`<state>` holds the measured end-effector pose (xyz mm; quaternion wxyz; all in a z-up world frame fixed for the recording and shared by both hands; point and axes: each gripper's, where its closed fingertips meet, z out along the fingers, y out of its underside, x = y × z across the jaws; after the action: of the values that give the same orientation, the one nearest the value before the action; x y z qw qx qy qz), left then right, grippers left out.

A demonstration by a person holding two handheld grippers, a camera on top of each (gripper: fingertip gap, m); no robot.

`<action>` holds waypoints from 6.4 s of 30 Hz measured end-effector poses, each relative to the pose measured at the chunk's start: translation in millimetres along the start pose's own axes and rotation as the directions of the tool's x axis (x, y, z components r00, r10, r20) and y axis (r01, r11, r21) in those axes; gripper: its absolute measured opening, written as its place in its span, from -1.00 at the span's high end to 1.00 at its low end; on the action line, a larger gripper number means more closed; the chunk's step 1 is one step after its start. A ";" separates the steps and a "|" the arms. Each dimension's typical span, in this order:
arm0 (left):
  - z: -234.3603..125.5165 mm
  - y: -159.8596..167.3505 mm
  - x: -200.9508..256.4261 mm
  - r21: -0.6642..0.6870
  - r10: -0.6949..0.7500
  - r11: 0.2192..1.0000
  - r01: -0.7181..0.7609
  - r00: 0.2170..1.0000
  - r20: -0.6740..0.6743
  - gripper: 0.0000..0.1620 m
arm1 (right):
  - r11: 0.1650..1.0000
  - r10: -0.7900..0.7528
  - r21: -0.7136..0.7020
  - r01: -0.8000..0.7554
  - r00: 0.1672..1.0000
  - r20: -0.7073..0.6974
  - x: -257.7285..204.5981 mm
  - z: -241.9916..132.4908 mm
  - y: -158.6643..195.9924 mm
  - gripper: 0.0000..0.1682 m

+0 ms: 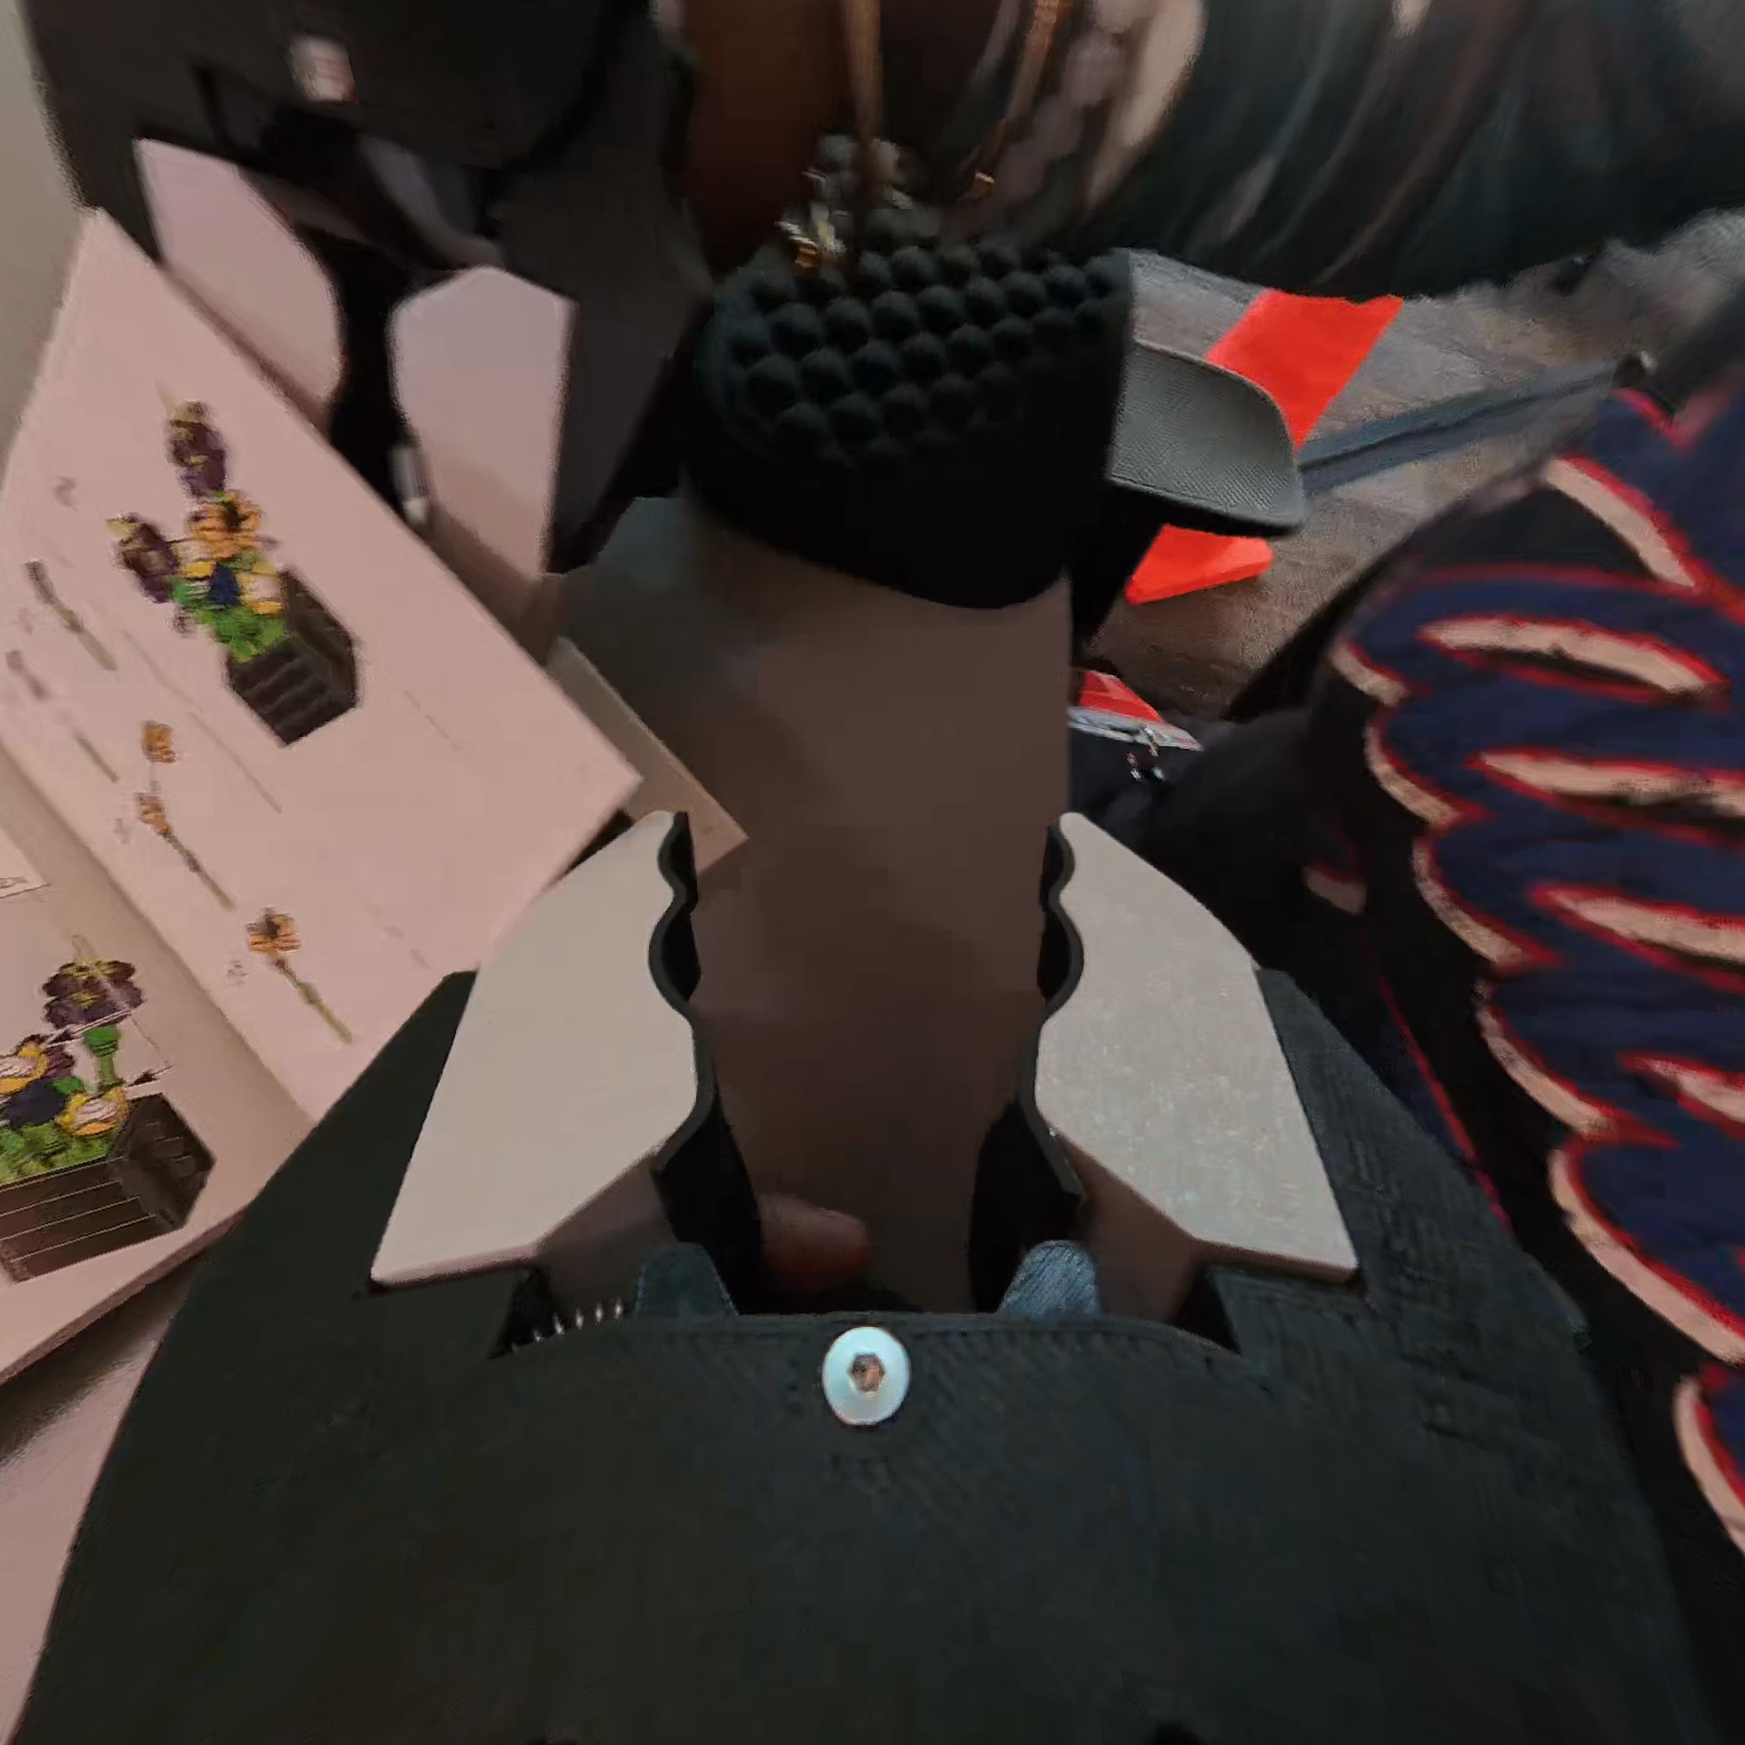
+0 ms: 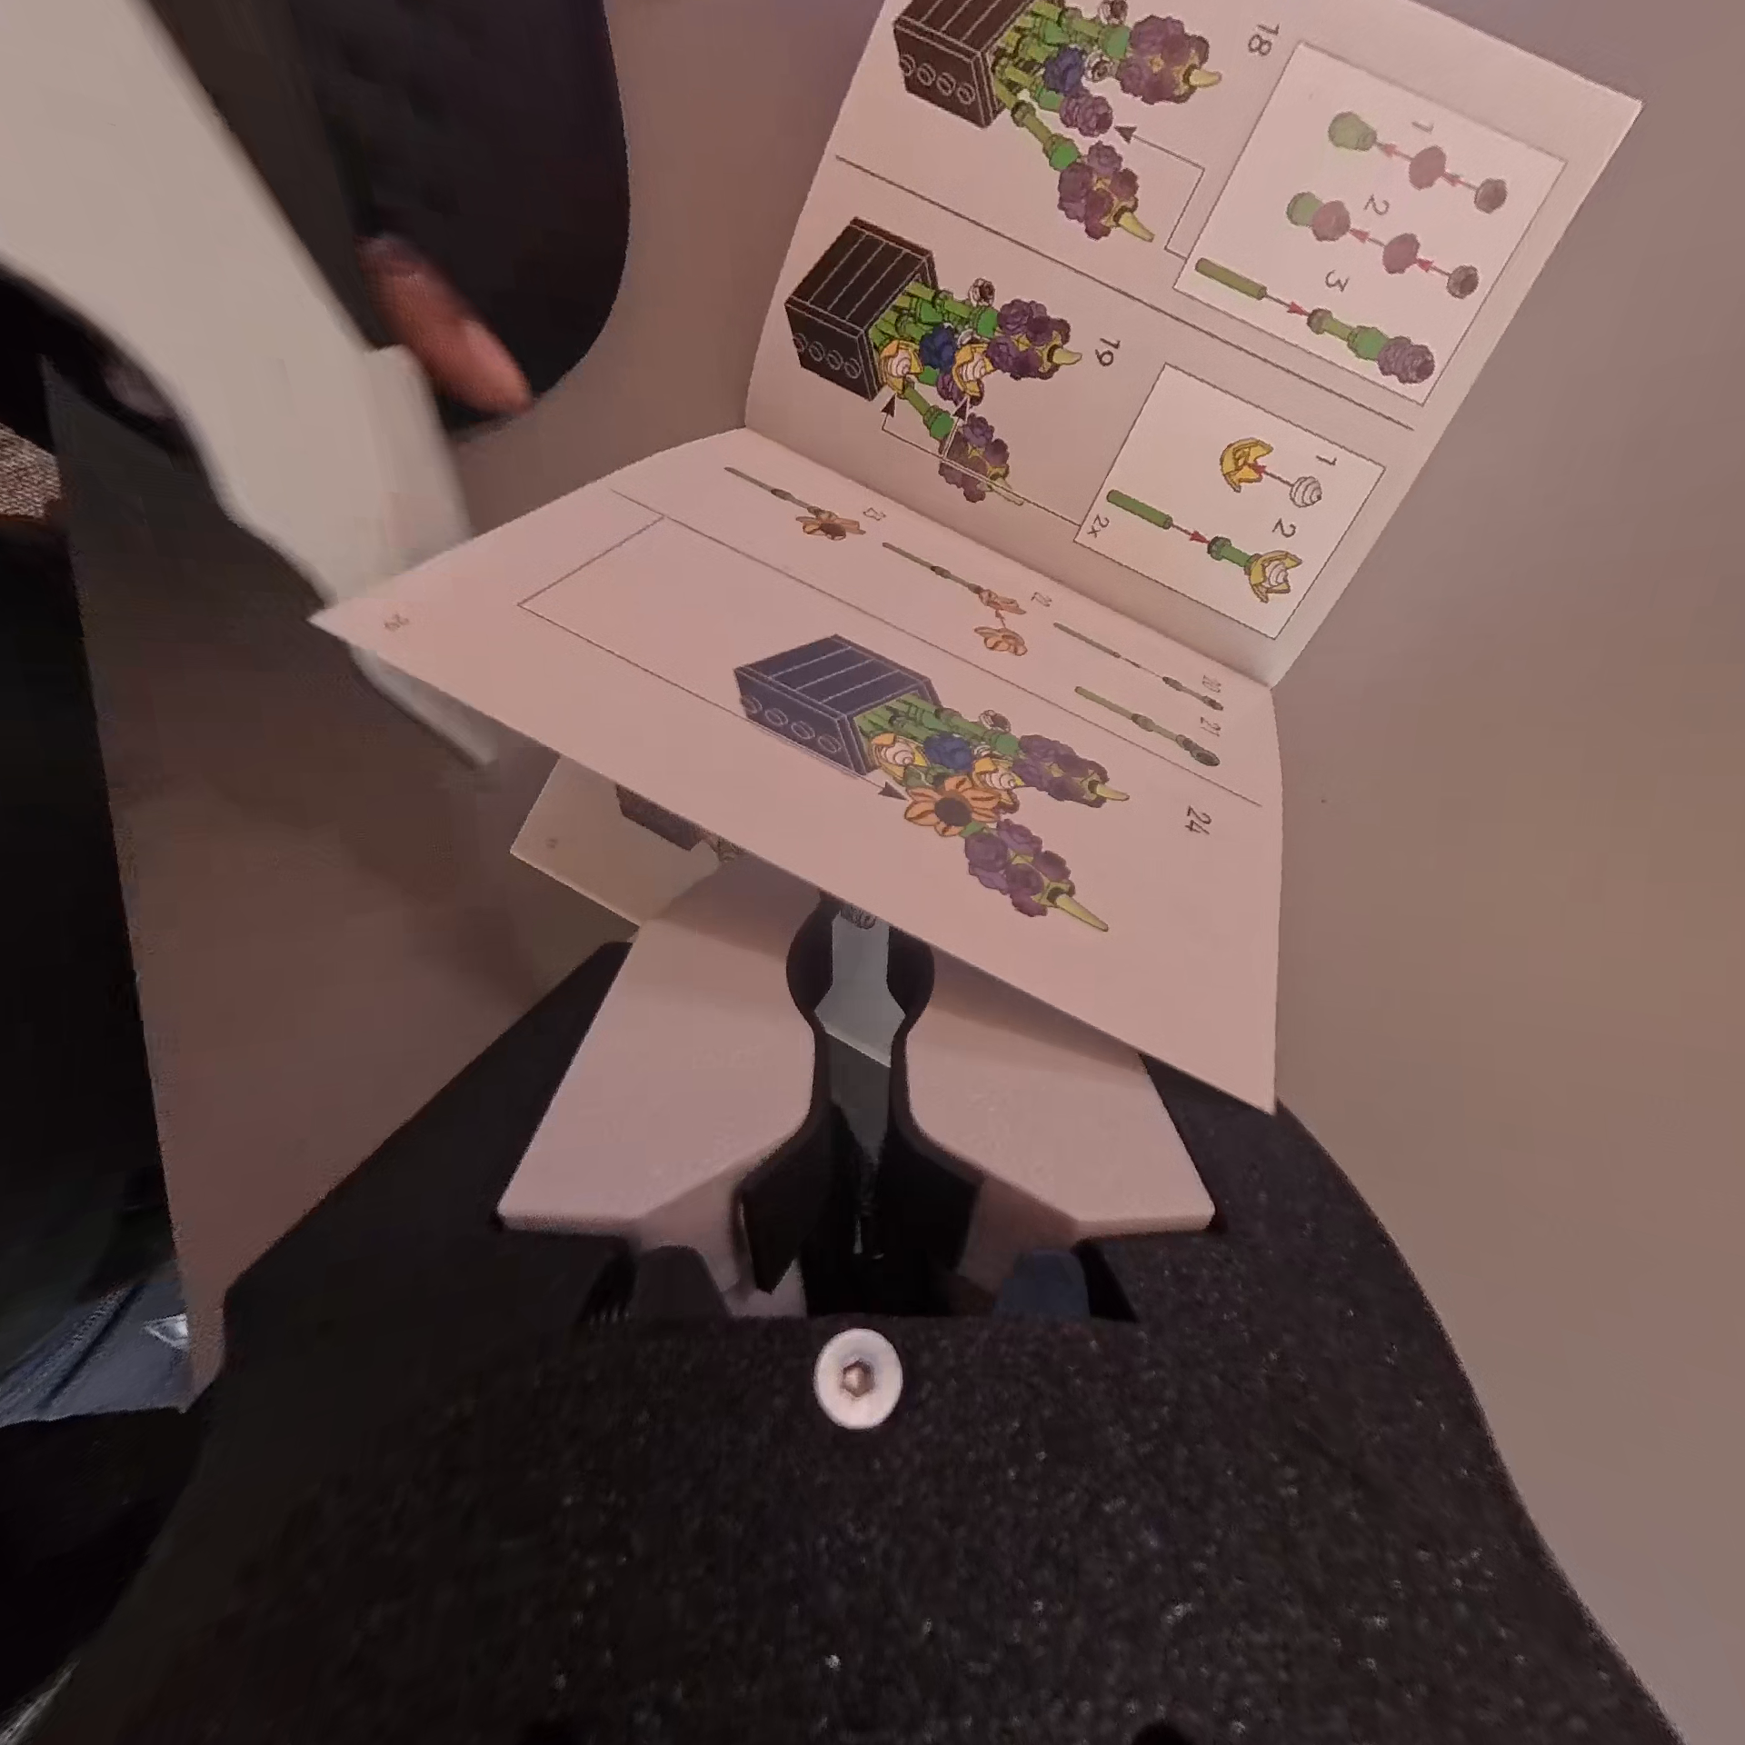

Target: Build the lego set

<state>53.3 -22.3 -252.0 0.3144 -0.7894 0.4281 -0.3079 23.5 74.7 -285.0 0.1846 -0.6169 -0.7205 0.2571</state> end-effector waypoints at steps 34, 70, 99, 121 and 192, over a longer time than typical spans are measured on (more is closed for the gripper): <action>-11.9 17.8 -115.3 -0.336 0.133 0.926 0.174 0.682 0.719 0.99 | 0.855 0.462 0.171 -0.490 0.869 0.176 41.2 -27.2 -50.3 0.98; 10.5 5.6 -111.0 -0.285 0.098 0.955 0.083 0.817 0.568 0.98 | 0.696 0.606 -0.044 -0.717 0.553 0.572 19.5 25.1 -44.8 1.00; -29.1 27.7 -128.8 -0.120 -0.172 0.961 0.250 0.876 0.450 0.91 | 0.667 0.667 0.318 -0.674 0.730 0.148 106.5 25.2 -44.9 0.98; -64.2 -0.5 -164.2 0.075 -0.093 0.995 0.060 0.801 0.591 0.72 | 0.969 0.112 0.234 -0.072 0.981 -0.161 73.2 26.4 -45.3 0.46; -234.3 134.6 -207.4 0.064 -0.436 0.774 0.630 0.455 0.776 0.65 | 0.977 -0.041 0.208 0.047 0.999 -0.033 67.2 26.5 -46.5 0.51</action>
<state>-280.6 44.8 -255.7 0.2541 -0.9668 0.0181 0.0189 -40.3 132.0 -281.8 0.2641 -0.5817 -0.7002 0.3186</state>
